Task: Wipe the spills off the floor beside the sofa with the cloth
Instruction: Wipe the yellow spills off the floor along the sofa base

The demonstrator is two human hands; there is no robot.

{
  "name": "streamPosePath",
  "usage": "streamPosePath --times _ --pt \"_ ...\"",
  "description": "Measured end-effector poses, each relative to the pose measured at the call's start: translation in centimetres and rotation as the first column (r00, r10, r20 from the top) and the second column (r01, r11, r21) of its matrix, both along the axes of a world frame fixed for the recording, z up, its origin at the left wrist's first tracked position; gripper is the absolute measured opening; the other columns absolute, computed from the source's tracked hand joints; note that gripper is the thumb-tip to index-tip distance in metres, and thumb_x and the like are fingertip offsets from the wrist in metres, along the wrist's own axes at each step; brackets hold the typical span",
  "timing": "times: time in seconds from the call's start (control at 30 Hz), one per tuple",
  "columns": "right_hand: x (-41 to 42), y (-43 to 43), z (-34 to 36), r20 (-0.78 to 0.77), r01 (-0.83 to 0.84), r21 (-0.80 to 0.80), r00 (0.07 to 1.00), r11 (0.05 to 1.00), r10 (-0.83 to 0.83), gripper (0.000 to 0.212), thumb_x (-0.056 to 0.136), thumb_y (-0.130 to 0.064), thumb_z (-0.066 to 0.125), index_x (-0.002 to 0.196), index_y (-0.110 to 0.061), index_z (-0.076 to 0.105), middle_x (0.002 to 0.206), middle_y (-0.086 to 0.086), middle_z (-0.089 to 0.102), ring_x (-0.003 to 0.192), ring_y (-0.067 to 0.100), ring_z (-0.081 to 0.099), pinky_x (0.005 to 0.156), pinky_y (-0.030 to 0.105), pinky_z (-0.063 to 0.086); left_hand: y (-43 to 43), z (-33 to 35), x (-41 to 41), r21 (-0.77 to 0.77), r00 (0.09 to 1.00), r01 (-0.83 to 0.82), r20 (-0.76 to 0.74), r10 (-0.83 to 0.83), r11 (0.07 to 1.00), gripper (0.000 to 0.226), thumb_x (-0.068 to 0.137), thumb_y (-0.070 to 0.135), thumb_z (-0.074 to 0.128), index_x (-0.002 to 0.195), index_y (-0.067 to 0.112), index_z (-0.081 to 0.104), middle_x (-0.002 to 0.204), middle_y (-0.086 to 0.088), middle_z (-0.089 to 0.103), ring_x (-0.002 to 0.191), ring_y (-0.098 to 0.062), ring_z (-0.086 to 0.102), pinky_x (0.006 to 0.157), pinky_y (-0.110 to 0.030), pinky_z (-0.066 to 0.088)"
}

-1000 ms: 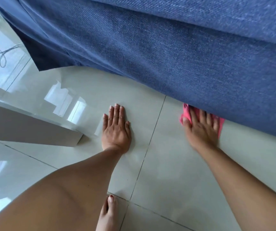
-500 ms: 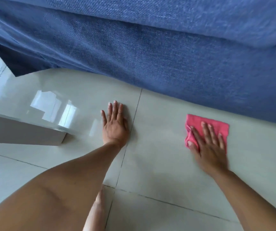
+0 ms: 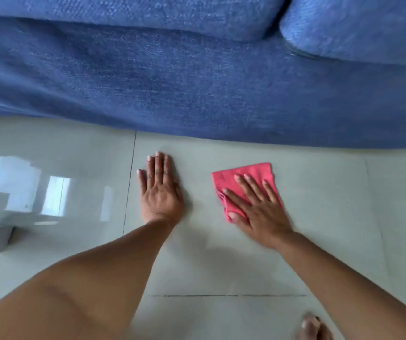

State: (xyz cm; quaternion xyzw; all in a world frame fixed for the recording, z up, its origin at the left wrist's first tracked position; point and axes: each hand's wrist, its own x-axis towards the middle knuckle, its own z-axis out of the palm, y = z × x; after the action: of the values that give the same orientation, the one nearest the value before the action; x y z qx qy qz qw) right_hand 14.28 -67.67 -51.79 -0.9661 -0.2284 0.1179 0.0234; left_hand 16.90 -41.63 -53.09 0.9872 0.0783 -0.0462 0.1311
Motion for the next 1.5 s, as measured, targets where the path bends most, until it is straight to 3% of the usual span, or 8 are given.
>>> streamPosePath --times 0.23,0.43,0.6,0.87,1.07,1.23,1.37,1.5 --pt "8.7 0.0 0.6 -0.098 0.724 -0.022 0.685 0.689 -0.722 0.062 0.097 -0.058 0.018 0.155 -0.036 0.012 0.166 0.006 0.004 0.153 0.025 -0.004 0.12 0.054 -0.004 -0.3 0.0 0.0 0.037 1.0 -0.015 -0.013 0.015 0.999 0.069 0.09 0.024 0.028 0.155 0.011 0.01 0.164 -0.006 0.005 0.151 -0.024 -0.002 0.122 -0.047 -0.002" --pt "4.6 9.4 0.5 -0.05 0.262 0.048 0.964 0.964 -0.26 0.062 0.095 -0.057 0.029 0.154 -0.039 0.02 0.166 0.003 0.009 0.153 0.025 0.005 0.121 0.054 0.004 -0.2 0.1 0.1 0.014 1.0 -0.018 0.004 0.018 1.0 0.066 0.091 0.025 0.025 0.155 0.01 0.016 0.163 -0.006 0.011 0.151 -0.025 0.003 0.121 -0.046 -0.002" --pt "-3.7 -0.7 0.5 -0.05 -0.091 0.005 0.995 0.996 0.091 0.06 0.097 -0.061 0.027 0.153 -0.043 0.012 0.165 0.002 0.009 0.153 0.024 0.009 0.12 0.052 0.01 0.0 0.2 0.0 0.014 1.0 -0.02 0.01 0.02 1.0 0.069 0.088 0.026 0.024 0.155 0.011 0.015 0.163 -0.006 0.01 0.151 -0.026 0.003 0.122 -0.046 -0.001" --pt "7.9 -2.6 0.8 -0.11 0.693 -0.038 0.713 0.72 -0.693 0.063 0.097 -0.061 0.017 0.155 -0.041 0.003 0.166 0.004 -0.006 0.152 0.021 -0.013 0.12 0.052 -0.007 -0.3 0.0 0.2 0.028 0.999 -0.03 0.022 0.03 0.999 0.069 0.087 0.026 0.025 0.154 0.01 0.016 0.163 -0.007 0.01 0.151 -0.026 0.003 0.121 -0.046 -0.003" --pt "3.9 6.9 1.0 -0.094 0.278 0.036 0.957 0.96 -0.274 0.065 0.093 -0.06 0.022 0.154 -0.04 0.015 0.166 0.003 0.002 0.153 0.024 -0.001 0.12 0.055 0.003 -0.4 0.3 0.3 0.014 0.999 -0.029 0.032 0.028 0.999 0.069 0.087 0.028 0.022 0.154 0.01 0.019 0.163 -0.008 0.013 0.151 -0.027 0.006 0.121 -0.046 0.0" --pt "-4.9 -3.6 0.8 -0.037 -0.074 0.004 0.997 0.997 0.074 0.061 0.096 -0.063 0.027 0.153 -0.044 0.016 0.164 0.0 0.014 0.152 0.023 0.012 0.119 0.05 0.009 -0.5 1.0 0.6 0.064 1.0 -0.028 0.002 0.028 0.998 0.067 0.086 0.027 0.028 0.152 0.01 0.027 0.157 -0.016 0.027 0.148 -0.033 0.015 0.12 -0.052 0.001" --pt "-2.3 -12.1 1.0 -0.057 0.473 -0.098 0.876 0.876 -0.479 0.063 0.093 -0.066 0.01 0.152 -0.046 -0.001 0.165 -0.004 -0.004 0.153 0.019 -0.001 0.122 0.048 0.002 -3.3 2.6 2.8 0.076 0.998 0.048 0.044 -0.052 0.996 0.06 0.088 0.027 0.04 0.146 0.013 0.038 0.14 -0.021 0.046 0.135 -0.038 0.035 0.119 -0.057 0.006" --pt "5.4 -7.1 0.6 -0.118 0.763 -0.028 0.639 0.645 -0.76 0.065 0.096 -0.063 0.017 0.155 -0.042 -0.002 0.165 0.0 -0.016 0.151 0.019 -0.018 0.12 0.051 -0.009 -10.2 2.4 3.3 -0.013 0.989 0.151 -0.006 -0.151 0.989 0.066 0.09 0.035 0.028 0.153 0.016 0.025 0.161 -0.013 0.018 0.149 -0.031 0.011 0.12 -0.051 -0.002"
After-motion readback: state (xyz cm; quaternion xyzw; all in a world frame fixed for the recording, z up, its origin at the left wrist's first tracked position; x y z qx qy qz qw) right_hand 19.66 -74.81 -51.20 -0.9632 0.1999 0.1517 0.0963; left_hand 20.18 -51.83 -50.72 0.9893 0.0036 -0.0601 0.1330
